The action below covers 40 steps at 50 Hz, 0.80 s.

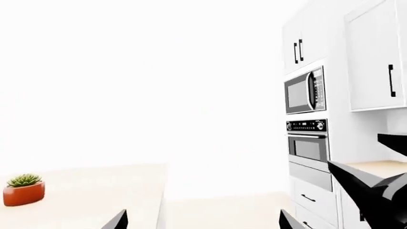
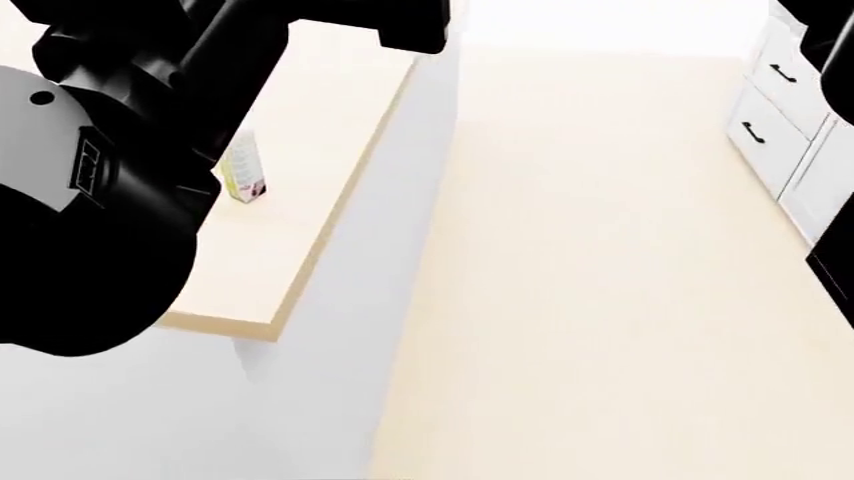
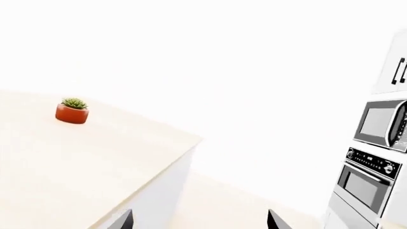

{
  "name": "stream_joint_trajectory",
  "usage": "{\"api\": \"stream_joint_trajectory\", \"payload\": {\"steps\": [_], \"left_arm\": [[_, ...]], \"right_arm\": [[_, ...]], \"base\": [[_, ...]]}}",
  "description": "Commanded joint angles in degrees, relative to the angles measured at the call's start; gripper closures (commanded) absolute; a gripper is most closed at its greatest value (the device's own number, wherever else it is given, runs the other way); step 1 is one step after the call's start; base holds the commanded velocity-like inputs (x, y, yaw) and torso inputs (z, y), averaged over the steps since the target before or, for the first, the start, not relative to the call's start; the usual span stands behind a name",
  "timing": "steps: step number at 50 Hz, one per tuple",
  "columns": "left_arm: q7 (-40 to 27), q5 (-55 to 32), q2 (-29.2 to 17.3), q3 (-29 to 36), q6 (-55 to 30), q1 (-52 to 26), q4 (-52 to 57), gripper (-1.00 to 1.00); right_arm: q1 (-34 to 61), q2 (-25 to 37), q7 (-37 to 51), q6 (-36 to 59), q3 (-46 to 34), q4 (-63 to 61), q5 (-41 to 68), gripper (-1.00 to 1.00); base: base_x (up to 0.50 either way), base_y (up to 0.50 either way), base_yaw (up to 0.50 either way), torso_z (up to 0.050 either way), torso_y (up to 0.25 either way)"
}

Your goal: Move the drinks to the dining counter.

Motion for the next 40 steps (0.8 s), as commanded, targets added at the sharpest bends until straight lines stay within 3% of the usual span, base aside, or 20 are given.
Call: {"api": "stream_joint_trajectory", "payload": {"steps": [1, 40], "left_arm": [[0.0, -0.1, 0.0, 0.0, 0.0, -0.1, 0.1, -1.00], [-0.5, -0.8, 0.0, -0.3, 0.1, -0.7, 0.2, -1.00]], "right_arm": [[0.2, 0.0, 0.0, 0.2, 0.0, 0.0, 0.1, -1.00], [0.4, -0.1, 0.1, 0.6, 0.0, -0.2, 0.8, -1.00]], "base": [[0.02, -0.11, -0.50, 0.000, 0.000], [0.00, -0.11, -0.50, 0.000, 0.000]]}}
